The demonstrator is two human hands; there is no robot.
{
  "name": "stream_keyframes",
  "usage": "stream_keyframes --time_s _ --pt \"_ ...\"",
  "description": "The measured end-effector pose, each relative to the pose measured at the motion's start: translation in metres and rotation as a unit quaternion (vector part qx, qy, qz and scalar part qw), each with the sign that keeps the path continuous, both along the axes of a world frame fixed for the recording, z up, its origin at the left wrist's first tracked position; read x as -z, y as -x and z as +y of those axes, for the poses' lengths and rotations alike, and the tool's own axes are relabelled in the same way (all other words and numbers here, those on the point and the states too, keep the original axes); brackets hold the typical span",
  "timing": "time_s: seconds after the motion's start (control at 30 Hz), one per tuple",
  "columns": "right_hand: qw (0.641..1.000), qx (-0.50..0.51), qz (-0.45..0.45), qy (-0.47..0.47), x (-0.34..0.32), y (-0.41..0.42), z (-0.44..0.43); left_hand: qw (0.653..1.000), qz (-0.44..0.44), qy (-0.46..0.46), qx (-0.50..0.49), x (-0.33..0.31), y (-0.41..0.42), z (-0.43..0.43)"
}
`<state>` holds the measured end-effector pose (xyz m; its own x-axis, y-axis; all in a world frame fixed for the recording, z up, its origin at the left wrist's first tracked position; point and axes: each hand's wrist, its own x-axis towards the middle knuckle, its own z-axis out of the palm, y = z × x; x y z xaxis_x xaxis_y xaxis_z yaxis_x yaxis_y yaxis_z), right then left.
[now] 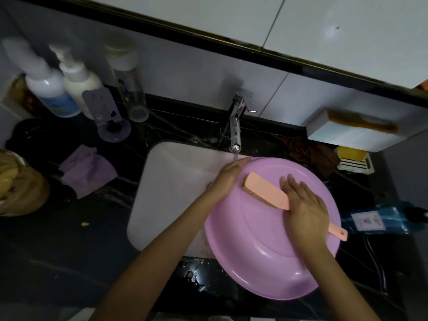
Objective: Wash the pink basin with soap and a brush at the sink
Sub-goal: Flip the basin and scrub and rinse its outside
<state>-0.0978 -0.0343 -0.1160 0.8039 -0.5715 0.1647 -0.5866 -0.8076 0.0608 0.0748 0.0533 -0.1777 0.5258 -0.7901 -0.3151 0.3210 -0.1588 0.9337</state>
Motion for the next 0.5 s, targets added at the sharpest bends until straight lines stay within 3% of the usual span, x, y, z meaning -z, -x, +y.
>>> stream_keyframes --time_s 0.1,0.17,0.37,0.5 --pt "1.000 -0.016 -0.001 0.026 -0.003 -0.010 0.001 0.994 0.102 -0.027 -0.038 0.004 0.000 0.009" --pt "0.999 -0.016 0.008 0.029 -0.003 -0.018 0.000 0.992 0.109 -0.049 -0.053 0.009 0.005 0.016" --pt "0.999 -0.009 0.020 0.036 0.000 -0.024 0.003 0.996 0.086 0.017 -0.030 -0.010 -0.007 -0.002" --pt "0.998 -0.020 0.032 0.042 -0.002 -0.031 0.004 0.989 0.143 -0.033 -0.023 0.007 -0.017 -0.002"
